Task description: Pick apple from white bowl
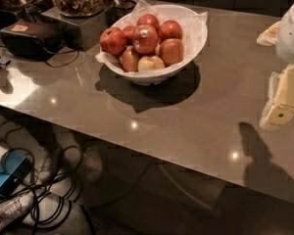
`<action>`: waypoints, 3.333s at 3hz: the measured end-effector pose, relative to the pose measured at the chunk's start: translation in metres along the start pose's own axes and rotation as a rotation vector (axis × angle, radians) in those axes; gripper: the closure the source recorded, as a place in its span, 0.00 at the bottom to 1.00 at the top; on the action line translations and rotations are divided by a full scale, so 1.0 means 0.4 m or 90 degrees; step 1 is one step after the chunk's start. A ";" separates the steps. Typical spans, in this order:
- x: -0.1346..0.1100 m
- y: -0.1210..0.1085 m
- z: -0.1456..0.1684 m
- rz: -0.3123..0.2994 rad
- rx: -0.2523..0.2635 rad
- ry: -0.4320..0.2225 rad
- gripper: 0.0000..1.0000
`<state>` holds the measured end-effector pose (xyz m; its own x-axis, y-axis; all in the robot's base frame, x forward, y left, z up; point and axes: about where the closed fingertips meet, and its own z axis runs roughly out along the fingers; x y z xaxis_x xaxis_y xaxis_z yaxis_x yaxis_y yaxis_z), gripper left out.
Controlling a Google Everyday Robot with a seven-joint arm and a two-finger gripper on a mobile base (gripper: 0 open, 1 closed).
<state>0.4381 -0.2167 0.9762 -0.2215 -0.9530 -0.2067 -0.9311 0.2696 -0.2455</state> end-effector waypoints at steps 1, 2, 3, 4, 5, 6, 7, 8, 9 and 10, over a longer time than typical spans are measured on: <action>0.000 0.000 0.000 0.000 0.000 0.000 0.00; -0.056 -0.020 -0.004 0.000 -0.011 0.014 0.00; -0.167 -0.062 0.004 -0.031 -0.016 0.035 0.00; -0.180 -0.072 0.001 -0.033 -0.003 0.026 0.00; -0.311 -0.172 0.077 -0.013 -0.046 0.003 0.00; -0.339 -0.188 0.076 -0.019 -0.030 -0.016 0.00; -0.351 -0.198 0.086 -0.014 -0.038 -0.035 0.00; -0.411 -0.234 0.128 0.012 -0.085 -0.068 0.00; -0.500 -0.294 0.142 0.003 -0.085 -0.096 0.00; -0.526 -0.319 0.135 0.004 -0.064 -0.117 0.00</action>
Offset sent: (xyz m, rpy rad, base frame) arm 0.0297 0.0499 0.0181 -0.0512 0.0929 -0.0063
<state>0.6190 -0.0431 0.9999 -0.1790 -0.9075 -0.3800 -0.9563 0.2512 -0.1495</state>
